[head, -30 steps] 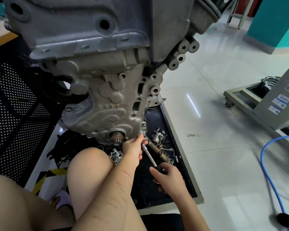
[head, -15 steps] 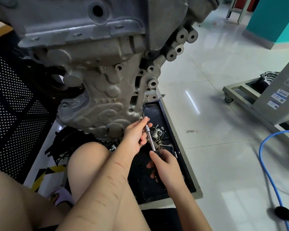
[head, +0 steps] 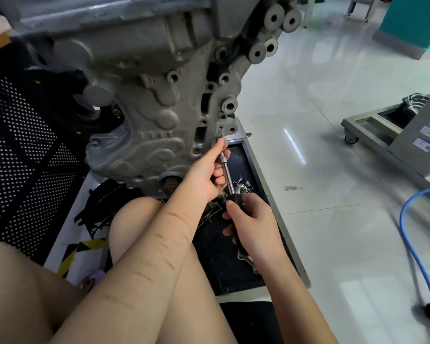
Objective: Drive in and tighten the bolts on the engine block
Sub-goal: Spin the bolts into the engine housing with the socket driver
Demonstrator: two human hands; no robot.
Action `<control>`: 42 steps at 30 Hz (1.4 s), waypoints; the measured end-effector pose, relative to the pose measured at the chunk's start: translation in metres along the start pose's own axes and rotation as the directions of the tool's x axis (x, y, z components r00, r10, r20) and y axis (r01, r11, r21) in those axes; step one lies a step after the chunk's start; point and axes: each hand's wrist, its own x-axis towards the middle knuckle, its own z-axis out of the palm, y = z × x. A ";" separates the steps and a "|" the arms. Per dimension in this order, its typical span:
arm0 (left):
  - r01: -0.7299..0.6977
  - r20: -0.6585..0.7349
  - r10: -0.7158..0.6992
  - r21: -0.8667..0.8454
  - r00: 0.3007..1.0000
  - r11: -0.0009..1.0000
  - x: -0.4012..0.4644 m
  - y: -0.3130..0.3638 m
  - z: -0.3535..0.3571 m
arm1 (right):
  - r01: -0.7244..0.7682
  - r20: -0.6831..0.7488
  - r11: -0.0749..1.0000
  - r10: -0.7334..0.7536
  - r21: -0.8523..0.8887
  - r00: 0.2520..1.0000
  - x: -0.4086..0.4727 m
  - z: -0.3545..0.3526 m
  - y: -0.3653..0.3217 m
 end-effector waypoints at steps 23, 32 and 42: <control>0.035 -0.062 -0.035 0.008 0.997 0.999 0.007 0.003 0.008 | -0.057 0.051 0.989 0.051 0.136 0.997 0.001 -0.002 -0.017; -0.067 -0.070 0.067 -0.002 0.995 0.998 0.008 -0.005 0.007 | -0.197 0.157 0.910 0.148 0.366 0.976 0.009 -0.001 -0.024; -0.058 0.039 0.051 0.194 0.998 0.979 -0.005 -0.013 -0.007 | -0.498 0.407 0.477 0.287 0.725 0.867 0.016 -0.009 -0.032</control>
